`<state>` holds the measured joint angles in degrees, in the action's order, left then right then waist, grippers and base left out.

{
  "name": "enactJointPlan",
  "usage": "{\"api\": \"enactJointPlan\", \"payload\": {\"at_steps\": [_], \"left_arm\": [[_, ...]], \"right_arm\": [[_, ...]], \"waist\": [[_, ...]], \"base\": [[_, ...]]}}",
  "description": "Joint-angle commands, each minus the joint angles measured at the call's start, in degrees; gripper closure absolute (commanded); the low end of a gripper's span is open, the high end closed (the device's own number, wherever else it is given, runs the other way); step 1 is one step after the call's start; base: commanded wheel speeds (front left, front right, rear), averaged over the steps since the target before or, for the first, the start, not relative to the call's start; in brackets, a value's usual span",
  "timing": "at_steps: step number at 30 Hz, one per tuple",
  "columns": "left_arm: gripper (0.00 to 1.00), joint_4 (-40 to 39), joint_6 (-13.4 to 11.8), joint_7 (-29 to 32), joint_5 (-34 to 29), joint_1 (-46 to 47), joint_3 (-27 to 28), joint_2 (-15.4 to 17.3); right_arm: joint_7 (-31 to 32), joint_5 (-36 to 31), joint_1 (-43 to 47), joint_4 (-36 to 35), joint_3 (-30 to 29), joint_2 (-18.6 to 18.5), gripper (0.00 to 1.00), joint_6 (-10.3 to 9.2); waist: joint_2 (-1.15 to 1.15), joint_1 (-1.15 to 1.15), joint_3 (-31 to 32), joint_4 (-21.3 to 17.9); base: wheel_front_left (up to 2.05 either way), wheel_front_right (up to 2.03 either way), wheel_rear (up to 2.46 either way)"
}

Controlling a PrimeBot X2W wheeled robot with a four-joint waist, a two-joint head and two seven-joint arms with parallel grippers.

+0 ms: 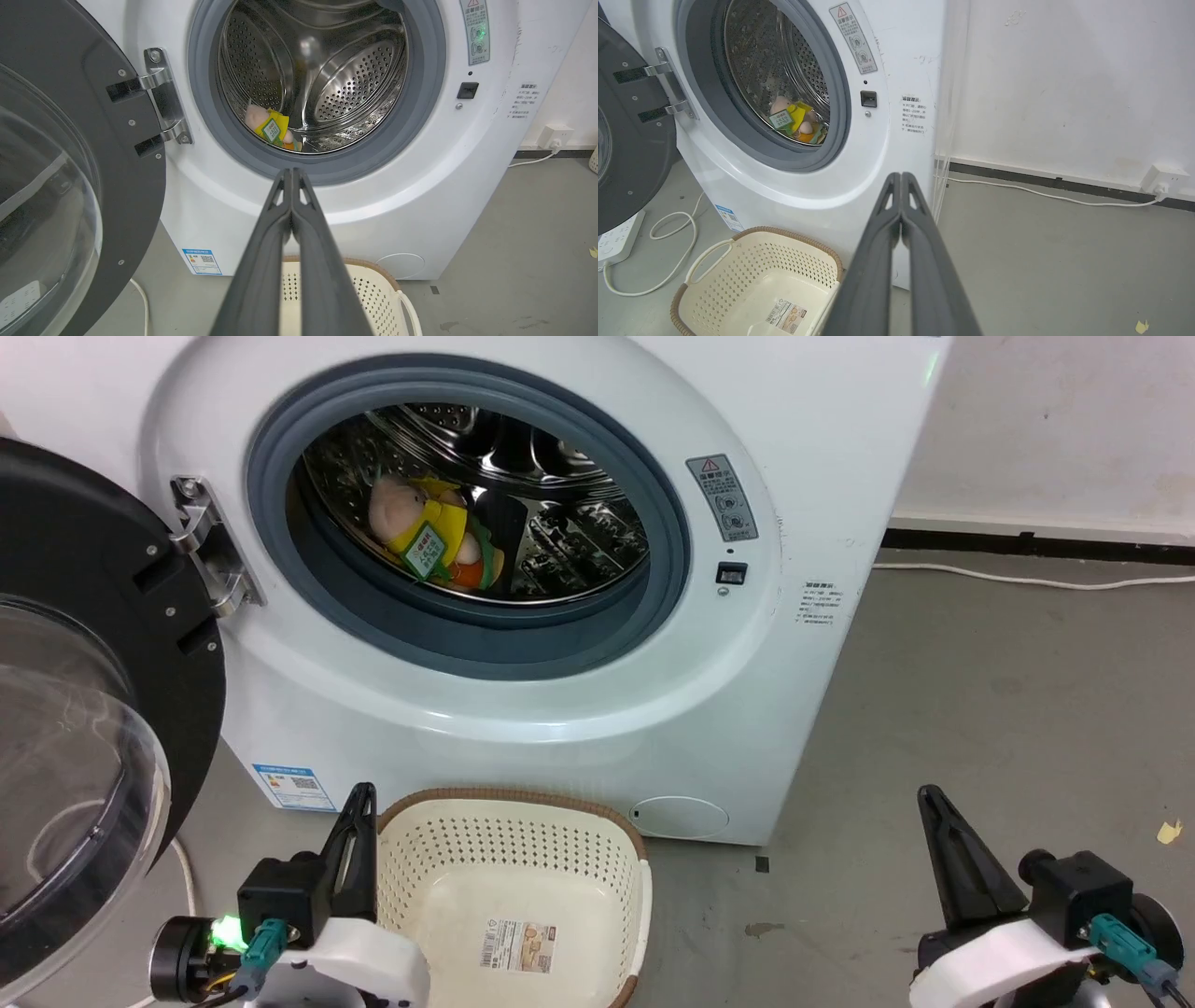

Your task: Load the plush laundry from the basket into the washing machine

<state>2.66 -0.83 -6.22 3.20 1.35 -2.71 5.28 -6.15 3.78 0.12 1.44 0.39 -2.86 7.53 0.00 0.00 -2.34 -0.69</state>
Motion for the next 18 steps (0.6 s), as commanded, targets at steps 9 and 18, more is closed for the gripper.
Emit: {"api": "enactJointPlan", "payload": {"at_steps": [9, 18], "left_arm": [[1.0, -0.8, 0.4, 1.4, -0.8, -0.8, 0.7, -0.6], [1.0, -1.2, 0.5, 2.4, -1.3, -0.9, 1.1, -1.0]], "right_arm": [[1.3, -1.1, -0.1, -0.5, -0.1, 0.0, 1.0, -0.03], [2.3, -1.7, -0.1, -0.7, -0.2, 0.0, 1.0, -0.03]], "waist": [[0.0, 0.0, 0.4, 0.1], [0.0, 0.0, 0.9, 0.3]], "base": [[0.0, 0.0, 0.0], [0.0, 0.0, 0.0]]}}
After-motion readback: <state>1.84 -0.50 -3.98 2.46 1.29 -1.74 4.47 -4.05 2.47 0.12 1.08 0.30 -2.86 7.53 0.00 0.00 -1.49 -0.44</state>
